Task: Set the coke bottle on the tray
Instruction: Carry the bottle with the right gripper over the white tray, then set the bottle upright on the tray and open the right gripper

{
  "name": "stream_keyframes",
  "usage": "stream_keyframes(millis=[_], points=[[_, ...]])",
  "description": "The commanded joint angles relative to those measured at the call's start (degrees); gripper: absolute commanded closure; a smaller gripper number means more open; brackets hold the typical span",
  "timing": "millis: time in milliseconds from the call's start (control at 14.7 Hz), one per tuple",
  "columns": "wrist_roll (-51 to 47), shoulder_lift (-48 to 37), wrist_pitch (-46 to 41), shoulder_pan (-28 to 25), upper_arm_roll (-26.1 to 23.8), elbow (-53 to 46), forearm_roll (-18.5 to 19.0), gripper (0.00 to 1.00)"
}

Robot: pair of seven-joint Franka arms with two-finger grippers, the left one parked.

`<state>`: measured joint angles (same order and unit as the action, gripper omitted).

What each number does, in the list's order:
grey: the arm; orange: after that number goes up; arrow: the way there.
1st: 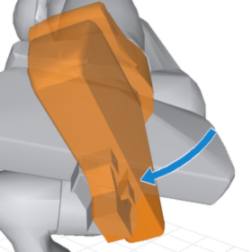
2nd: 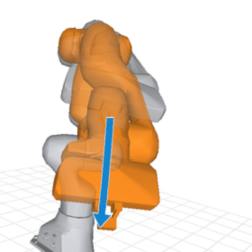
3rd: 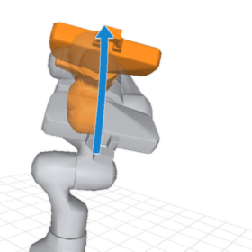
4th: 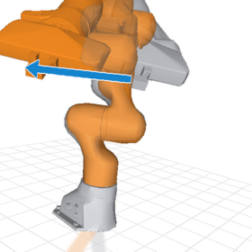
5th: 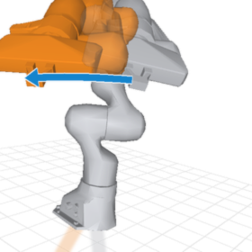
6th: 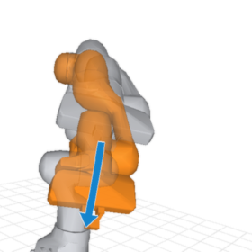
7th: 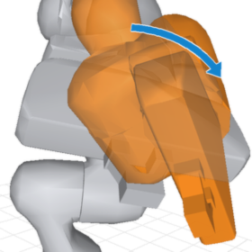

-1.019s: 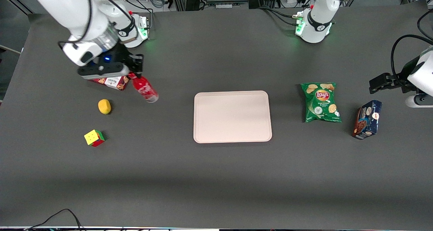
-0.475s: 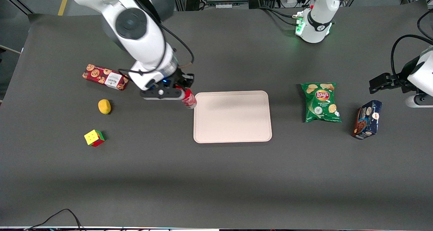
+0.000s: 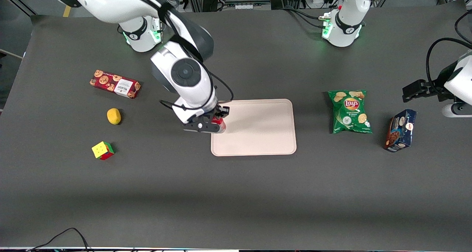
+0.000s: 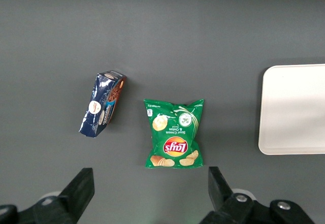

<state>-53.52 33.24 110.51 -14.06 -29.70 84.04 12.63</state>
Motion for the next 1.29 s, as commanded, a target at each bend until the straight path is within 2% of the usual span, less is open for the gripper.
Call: stream_keyframes(millis=[0,272,340,407,475,815,1086,1222], points=[[-4.65,5.25,2.86,-0.71,-0.62,-2.92,3.70,1.00],[-5.98,6.31,3.31,-0.79,-0.62,-2.74,4.59,1.00],[-5.98,6.40,3.31,-0.79,-0.71,-2.74,4.68,0.72],[-6.24,6.40,3.39,-0.79,-0.71,-2.65,4.68,0.09],[-7.29,6.31,3.39,-0.79,-0.62,-2.56,4.85,0.00],[-8.44,3.95,2.87,0.25,-2.71,-2.48,4.68,0.00],[-6.70,-5.18,1.55,4.73,-3.69,1.73,4.51,0.00],[-0.57,-10.63,1.11,7.11,-2.82,4.89,3.28,0.00]])
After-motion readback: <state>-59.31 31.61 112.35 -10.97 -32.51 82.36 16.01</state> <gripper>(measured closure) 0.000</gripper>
